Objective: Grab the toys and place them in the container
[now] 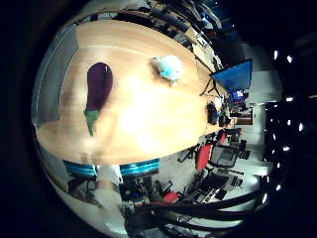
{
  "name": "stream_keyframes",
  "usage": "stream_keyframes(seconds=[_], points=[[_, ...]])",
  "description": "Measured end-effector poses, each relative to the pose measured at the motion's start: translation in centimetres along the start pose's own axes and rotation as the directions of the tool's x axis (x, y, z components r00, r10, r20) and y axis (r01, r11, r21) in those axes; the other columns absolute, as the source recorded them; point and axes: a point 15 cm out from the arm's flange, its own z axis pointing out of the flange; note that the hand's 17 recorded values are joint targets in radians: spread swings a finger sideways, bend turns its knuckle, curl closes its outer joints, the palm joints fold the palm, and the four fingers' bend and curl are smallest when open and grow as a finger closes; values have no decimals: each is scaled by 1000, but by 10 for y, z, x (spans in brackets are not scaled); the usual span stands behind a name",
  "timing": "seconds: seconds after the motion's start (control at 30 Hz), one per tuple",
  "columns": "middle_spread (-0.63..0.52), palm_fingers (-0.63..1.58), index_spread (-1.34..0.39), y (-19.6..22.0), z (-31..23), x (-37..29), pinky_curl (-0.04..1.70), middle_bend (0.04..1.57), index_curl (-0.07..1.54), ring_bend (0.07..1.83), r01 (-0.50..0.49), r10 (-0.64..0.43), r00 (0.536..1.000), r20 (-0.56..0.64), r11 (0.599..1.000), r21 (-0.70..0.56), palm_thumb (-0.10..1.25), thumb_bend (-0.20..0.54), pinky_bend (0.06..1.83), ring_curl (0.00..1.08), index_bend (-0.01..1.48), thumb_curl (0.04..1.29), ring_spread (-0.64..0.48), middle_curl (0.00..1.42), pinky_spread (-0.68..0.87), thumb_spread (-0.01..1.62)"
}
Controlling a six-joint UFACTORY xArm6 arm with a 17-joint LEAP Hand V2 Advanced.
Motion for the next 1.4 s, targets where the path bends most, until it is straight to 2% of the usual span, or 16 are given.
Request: stream_keyframes(seconds=[1.1,1.4], points=[[-88,310,-463,-1,4,-2,275,211,276,379,-12,12,1000,0,1000,-14,201,-26,456,249,162,271,0,353,445,1033],[-95,310,-462,-2,18,-2,268,209,278,386,-15,15,1000,2,998,-55,211,-25,469,246,163,275,-11,354,441,1030]])
